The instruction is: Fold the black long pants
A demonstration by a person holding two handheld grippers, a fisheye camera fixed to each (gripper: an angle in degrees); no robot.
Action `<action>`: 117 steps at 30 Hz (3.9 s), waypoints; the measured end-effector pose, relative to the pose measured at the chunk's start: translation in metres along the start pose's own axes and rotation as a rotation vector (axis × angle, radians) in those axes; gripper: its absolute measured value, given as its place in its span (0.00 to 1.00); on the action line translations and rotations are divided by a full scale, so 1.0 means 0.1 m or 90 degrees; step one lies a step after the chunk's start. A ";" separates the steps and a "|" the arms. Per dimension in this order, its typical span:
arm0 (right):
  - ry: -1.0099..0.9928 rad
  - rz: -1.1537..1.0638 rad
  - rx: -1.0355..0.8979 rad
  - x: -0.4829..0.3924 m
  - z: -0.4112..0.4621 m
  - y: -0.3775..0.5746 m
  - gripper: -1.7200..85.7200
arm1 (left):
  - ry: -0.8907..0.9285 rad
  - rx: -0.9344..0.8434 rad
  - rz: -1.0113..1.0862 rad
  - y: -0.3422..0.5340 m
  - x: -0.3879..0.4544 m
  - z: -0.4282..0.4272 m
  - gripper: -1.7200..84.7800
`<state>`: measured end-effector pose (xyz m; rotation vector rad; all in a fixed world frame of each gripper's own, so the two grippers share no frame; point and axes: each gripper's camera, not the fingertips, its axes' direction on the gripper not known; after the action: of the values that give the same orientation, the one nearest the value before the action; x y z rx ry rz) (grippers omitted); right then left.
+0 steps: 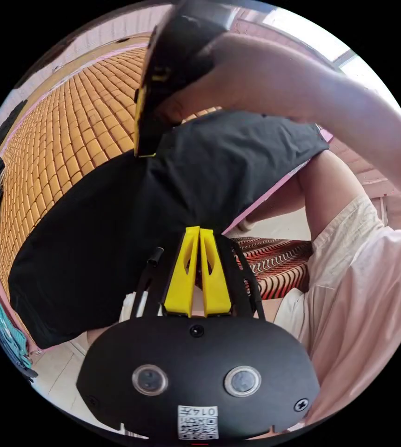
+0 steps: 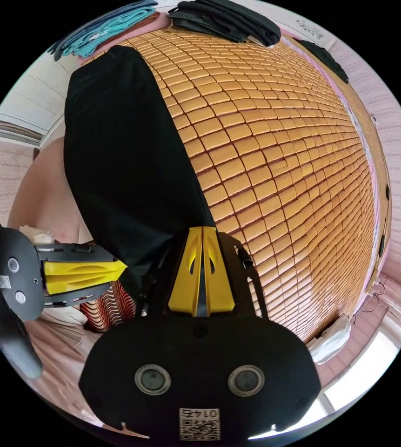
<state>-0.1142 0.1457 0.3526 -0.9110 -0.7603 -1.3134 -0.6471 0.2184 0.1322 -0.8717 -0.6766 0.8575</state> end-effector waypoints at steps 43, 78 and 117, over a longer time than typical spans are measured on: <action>-0.474 0.967 0.514 0.83 3.79 9.33 0.04 | -0.059 -0.035 -0.301 -0.40 -0.26 0.05 0.01; -0.416 0.176 0.284 0.82 2.02 4.21 0.09 | 0.165 0.194 -0.301 0.41 -0.21 -0.26 0.03; -0.221 0.137 0.186 1.76 0.87 2.34 0.13 | 0.008 0.154 -0.235 -0.04 -0.07 -0.14 0.11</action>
<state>0.1420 0.1470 0.5188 -0.9644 -1.0603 -0.8378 -0.6384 0.2060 0.1279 -0.5125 -0.6809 0.5859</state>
